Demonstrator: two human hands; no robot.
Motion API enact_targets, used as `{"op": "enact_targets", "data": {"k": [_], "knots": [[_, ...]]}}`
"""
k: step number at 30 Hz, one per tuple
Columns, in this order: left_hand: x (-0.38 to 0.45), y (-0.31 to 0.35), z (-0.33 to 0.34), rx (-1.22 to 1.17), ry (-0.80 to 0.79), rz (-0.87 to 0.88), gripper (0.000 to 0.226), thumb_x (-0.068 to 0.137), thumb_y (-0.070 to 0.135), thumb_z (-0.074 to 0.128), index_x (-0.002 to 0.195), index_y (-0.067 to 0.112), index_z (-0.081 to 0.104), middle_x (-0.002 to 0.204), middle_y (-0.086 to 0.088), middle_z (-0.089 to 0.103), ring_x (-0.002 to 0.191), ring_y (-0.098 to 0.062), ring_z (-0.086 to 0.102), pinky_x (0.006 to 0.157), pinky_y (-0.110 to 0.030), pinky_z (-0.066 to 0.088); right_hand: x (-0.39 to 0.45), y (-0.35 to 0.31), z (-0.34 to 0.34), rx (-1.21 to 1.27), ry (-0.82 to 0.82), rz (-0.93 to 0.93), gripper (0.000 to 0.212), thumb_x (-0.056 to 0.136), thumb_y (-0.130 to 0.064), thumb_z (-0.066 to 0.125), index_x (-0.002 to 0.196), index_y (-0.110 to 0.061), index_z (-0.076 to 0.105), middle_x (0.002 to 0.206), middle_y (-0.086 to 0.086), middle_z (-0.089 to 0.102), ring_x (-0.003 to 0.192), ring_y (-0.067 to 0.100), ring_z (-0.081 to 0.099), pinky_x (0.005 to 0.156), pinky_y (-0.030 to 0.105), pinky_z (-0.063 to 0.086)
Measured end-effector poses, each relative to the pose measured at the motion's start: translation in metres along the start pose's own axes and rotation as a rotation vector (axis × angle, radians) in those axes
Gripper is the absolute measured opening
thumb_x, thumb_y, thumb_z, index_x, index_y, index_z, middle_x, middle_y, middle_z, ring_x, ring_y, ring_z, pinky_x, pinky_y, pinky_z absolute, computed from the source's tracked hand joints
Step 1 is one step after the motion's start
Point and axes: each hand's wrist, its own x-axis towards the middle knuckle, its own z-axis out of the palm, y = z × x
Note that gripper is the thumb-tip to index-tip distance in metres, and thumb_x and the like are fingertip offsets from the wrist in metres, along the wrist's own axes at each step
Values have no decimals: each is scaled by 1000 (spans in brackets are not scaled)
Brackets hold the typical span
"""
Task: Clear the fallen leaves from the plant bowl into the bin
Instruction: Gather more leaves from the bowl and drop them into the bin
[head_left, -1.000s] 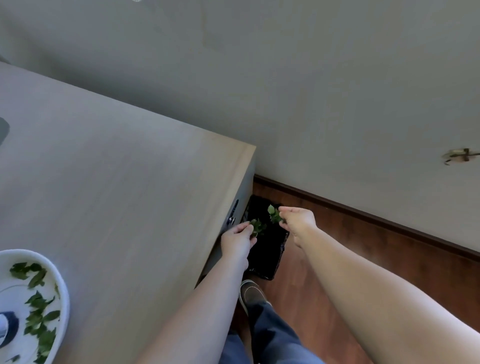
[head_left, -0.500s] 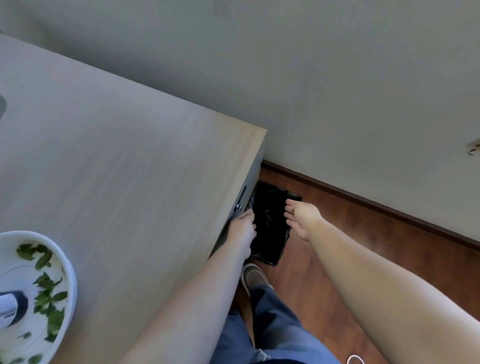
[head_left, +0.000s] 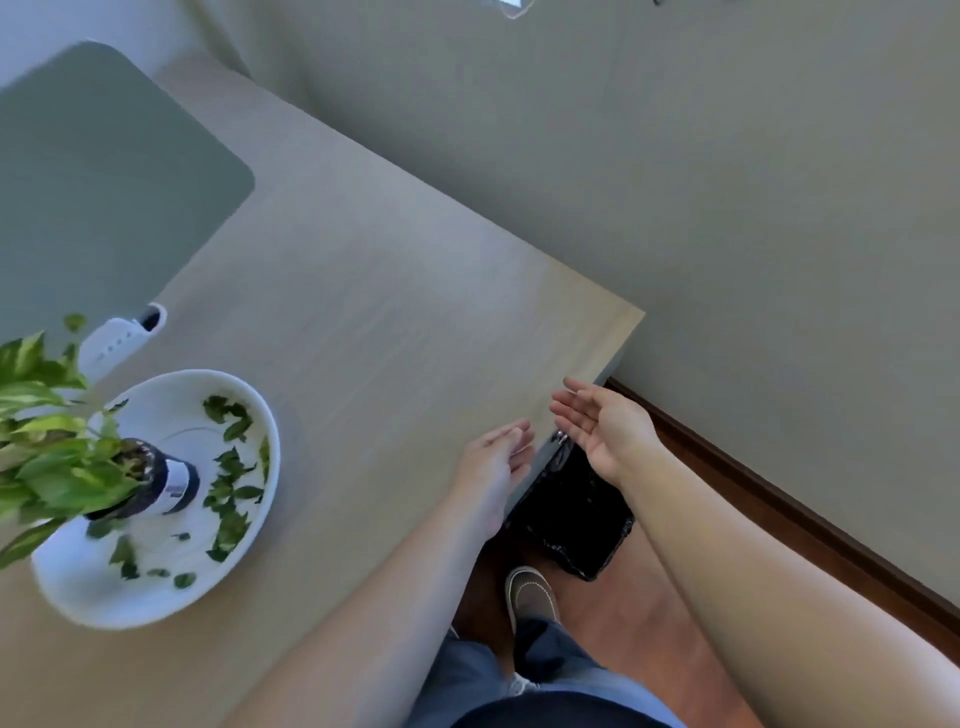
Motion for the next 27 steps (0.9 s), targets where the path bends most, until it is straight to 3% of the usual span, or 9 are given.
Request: {"op": "enact_targets", "data": {"k": [4,9,14,20,24,27], "knots": [[-19,13,-46,-113,123,87,29,101,13,45,123,5,61,118,-12,64,105,-22,62,87,-28,48,-11,11,52,-114,-165,30,34,97,-4,35,124,1,56,99,12,66,90,22,64,82,29,52],[-48,20,-106,-271,279,168,28,100,13,45,123,6,60,118,-11,64,109,-24,60,99,-35,43,-22,38,110,-253,-299,84,35,95,-5,36,124,-1,55,98,11,64,87,21,64,81,28,52],[-77,12,-177,-277,477,223,31,99,13,48,127,5,59,125,-10,63,116,-23,60,100,-33,46,-37,81,167,-425,-396,130,33,91,-4,41,121,-4,57,97,13,65,86,23,65,79,29,53],[-107,0,-248,-360,653,228,29,96,13,54,122,4,62,113,-8,68,109,-21,63,101,-33,47,-51,125,218,-628,-472,159,29,90,-6,44,114,-5,62,105,16,67,90,25,66,72,30,54],[-119,-2,-286,-286,713,240,30,93,20,58,121,9,66,108,-6,69,103,-18,64,102,-34,48,-54,146,244,-785,-495,94,21,91,-9,51,106,-6,66,102,16,66,89,25,64,79,33,55],[-123,3,-317,-21,778,235,31,93,24,57,123,18,65,123,-2,66,107,-16,60,91,-27,45,-51,162,260,-1014,-510,-89,20,89,-12,55,100,-12,71,101,14,68,83,20,62,85,34,56]]}}
